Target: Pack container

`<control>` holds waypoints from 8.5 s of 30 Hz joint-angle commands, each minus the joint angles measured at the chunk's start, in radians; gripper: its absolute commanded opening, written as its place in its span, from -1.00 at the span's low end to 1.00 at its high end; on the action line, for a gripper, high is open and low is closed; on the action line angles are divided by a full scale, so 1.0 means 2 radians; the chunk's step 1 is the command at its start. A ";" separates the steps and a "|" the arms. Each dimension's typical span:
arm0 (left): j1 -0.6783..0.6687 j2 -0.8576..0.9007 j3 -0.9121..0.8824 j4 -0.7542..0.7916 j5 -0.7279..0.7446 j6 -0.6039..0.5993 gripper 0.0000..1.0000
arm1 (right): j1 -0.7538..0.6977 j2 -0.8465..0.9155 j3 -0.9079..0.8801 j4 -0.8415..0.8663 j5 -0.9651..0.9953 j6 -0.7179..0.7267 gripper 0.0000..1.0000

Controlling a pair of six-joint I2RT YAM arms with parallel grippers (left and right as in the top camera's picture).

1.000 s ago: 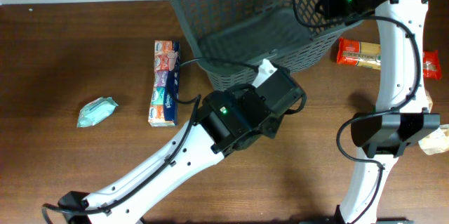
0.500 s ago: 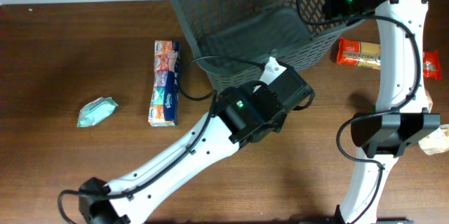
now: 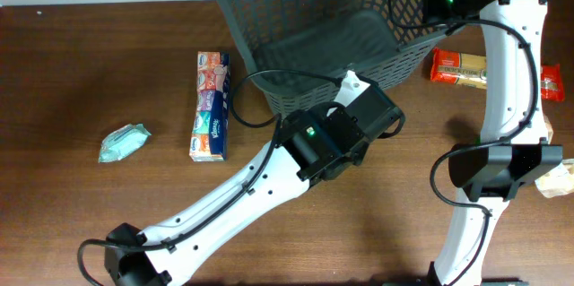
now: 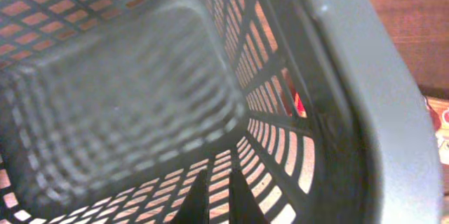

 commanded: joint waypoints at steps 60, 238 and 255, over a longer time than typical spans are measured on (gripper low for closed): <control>0.182 0.011 0.007 0.017 -0.015 -0.001 -0.96 | 0.080 0.004 0.002 -0.073 0.067 0.010 -0.92; 0.204 -0.205 0.008 -0.161 -0.181 0.025 0.99 | -0.095 0.057 -0.001 0.134 -0.205 0.009 0.69; 0.205 -0.205 0.008 -0.151 -0.207 0.025 0.99 | -0.191 0.032 0.150 -0.012 -0.201 0.029 0.97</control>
